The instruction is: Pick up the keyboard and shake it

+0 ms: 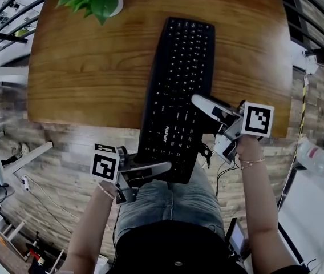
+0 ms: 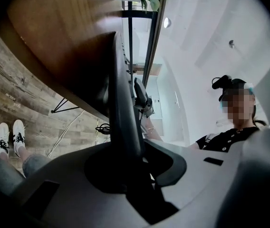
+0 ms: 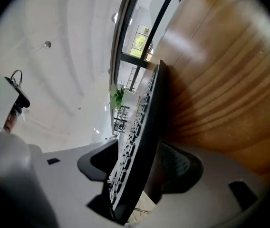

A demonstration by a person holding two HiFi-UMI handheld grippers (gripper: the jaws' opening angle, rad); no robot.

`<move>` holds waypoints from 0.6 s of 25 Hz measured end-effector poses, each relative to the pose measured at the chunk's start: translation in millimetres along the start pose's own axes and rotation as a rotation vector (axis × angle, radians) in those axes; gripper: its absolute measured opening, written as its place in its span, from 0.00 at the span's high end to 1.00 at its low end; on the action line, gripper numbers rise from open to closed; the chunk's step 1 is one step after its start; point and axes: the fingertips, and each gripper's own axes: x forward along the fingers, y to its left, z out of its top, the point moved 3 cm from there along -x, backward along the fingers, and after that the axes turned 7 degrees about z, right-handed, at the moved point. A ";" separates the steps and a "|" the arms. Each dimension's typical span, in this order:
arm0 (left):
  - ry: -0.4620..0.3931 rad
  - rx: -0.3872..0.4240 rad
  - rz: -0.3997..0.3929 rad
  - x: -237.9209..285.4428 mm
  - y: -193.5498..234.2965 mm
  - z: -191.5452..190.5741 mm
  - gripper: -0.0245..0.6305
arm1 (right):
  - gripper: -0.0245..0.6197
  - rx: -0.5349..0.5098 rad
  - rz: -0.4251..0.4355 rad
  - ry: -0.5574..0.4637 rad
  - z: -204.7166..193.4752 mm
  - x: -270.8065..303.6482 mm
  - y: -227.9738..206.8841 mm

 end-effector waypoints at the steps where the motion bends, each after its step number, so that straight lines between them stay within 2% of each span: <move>1: 0.004 0.002 -0.003 -0.7 -1.9 0.0 0.80 | 0.57 0.004 0.012 0.007 0.5 3.5 0.7; 10: 0.044 0.028 -0.010 -5.5 -11.9 0.1 0.80 | 0.58 0.062 0.069 0.090 2.8 31.9 -0.9; 11: 0.047 0.031 -0.008 -5.9 -12.6 0.0 0.80 | 0.61 0.068 0.069 0.094 3.3 34.5 -0.5; 12: 0.049 0.035 -0.005 -6.2 -12.7 0.1 0.80 | 0.69 0.075 0.065 0.093 3.8 36.5 -0.6; 15: 0.055 0.059 0.007 -6.1 -11.2 1.0 0.80 | 0.71 0.090 0.061 0.070 5.1 39.1 -1.4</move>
